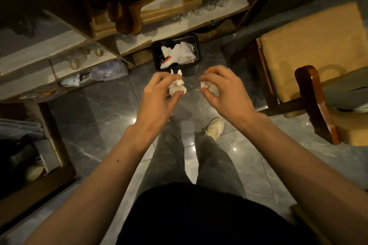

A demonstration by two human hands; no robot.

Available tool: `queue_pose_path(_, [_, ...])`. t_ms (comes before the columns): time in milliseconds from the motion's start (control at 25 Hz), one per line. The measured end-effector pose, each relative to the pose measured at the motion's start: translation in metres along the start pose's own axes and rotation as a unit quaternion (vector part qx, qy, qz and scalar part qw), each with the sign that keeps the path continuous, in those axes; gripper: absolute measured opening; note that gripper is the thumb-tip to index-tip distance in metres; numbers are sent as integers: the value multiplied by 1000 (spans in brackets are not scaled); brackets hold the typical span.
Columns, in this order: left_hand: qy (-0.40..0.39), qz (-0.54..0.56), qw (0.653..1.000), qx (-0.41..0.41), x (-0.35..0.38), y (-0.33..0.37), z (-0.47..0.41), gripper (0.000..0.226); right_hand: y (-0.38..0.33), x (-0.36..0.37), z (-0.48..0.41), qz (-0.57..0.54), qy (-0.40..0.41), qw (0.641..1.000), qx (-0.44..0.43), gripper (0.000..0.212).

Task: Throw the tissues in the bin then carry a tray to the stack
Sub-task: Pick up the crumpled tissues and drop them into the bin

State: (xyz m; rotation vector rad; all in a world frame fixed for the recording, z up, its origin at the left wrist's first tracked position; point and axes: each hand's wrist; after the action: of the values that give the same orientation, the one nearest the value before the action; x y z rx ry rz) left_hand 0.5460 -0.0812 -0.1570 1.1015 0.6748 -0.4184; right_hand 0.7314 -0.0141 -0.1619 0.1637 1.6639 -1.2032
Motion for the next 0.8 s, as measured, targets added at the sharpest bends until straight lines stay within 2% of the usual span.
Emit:
queue_pose_path(120, [-30,13,999,5,21,-36,-39,32,26,34,-26,24,8,999,39,27])
queue_pose_path(360, [-72,-50,996,28,59,-107,-110,33,75,107,-70,-51,87,990,95,24])
queue_pose_path(520, [-71,-79,994,5,85,-138,-160,32,124,149,-103,-68,81,990,96,26])
queue_pose_path(640, [-36,-90,995,-6,111,-155,-190,32,160,182,-127,-89,73,989,88,25])
queue_pose_path(800, [-29,-71,996,-44,149,-183,-219,29,203,223,-150,-101,42,990,91,26])
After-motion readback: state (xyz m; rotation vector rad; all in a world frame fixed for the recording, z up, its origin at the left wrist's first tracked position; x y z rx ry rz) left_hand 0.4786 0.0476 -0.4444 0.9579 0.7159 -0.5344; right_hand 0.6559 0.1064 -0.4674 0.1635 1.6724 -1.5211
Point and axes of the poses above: each hand's wrist, its own z-axis away from the middle knuckle, its own x-axis out of the palm, y = z × x, and after that the axes turned 10 degrees about -x, right-handed
